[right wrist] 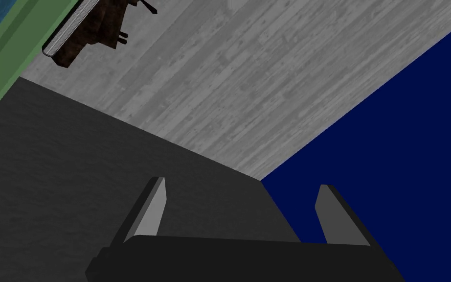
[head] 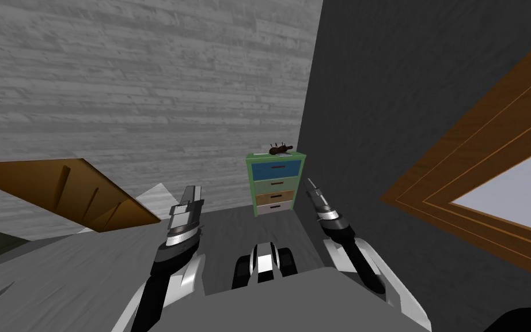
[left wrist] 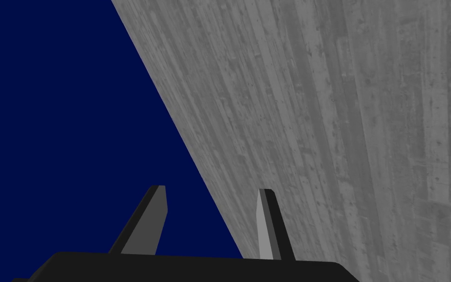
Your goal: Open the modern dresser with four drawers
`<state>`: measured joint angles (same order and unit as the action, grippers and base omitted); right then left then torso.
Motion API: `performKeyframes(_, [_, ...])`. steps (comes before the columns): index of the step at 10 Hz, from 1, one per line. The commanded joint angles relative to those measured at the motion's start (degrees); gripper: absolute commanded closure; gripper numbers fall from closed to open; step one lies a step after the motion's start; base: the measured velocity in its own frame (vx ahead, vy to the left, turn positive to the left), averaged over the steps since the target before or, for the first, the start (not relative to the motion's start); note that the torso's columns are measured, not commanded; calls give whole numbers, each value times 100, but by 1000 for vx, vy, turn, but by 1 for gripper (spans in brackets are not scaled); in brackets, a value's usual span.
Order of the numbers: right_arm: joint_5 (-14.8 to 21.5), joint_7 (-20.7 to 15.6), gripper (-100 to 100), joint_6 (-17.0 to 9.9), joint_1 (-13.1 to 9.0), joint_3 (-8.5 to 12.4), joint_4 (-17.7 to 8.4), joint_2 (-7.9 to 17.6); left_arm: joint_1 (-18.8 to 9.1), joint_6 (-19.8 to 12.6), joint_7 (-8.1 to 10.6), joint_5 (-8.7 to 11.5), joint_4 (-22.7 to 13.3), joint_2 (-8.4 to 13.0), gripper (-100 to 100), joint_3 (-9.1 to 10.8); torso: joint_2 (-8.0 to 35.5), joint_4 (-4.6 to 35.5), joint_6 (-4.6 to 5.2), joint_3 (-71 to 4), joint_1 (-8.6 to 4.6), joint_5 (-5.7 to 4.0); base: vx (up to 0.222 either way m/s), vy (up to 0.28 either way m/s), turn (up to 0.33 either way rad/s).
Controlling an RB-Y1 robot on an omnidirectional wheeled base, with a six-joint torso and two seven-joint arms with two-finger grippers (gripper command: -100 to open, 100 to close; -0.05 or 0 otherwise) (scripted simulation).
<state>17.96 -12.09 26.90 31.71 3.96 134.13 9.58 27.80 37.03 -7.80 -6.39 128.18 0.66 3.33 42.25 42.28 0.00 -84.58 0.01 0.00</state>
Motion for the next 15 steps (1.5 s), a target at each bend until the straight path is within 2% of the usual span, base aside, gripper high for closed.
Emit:
performKeyframes(1, [415, -256, -100, -184, 37, 80, 0, 54, 0, 0, 0, 0, 0, 0, 0, 0, 3, 0, 0, 0, 0, 1, 95, 75, -12])
performKeyframes(4, [810, -427, -100, -301, 62, 125, -8, 82, 0, 0, 0, 0, 0, 0, 0, 0, 7, 2, 0, 4, 1, 0, 66, 69, -11])
performKeyframes(7, [1329, -776, -100, -545, 110, 210, -31, 143, 0, 0, 0, 0, 0, 0, 0, 0, 0, -1, 0, -2, -4, 0, 89, 69, -8])
performKeyframes(8, [1442, -776, -100, -545, 110, 210, -31, 143, 0, 0, 0, 0, 0, 0, 0, 0, -3, -1, 0, -2, -6, -2, 74, 47, -5])
performKeyframes(9, [1639, -951, -100, -671, 131, 248, -47, 177, 0, 0, 0, 0, 0, 0, 0, 0, 6, 1, 0, 2, -7, -2, 80, 57, -4])
performKeyframes(12, [2069, -1126, -100, -798, 150, 283, -66, 214, 0, 0, 0, 0, 0, 0, 0, 0, 1, 1, 0, 1, 6, 2, 76, 61, -2])
performKeyframes(15, [2581, -1469, -100, -1055, 180, 338, -114, 297, 0, 0, 0, 0, 0, 0, 0, 0, 7, 1, 0, 3, -6, -1, 73, 51, 4])
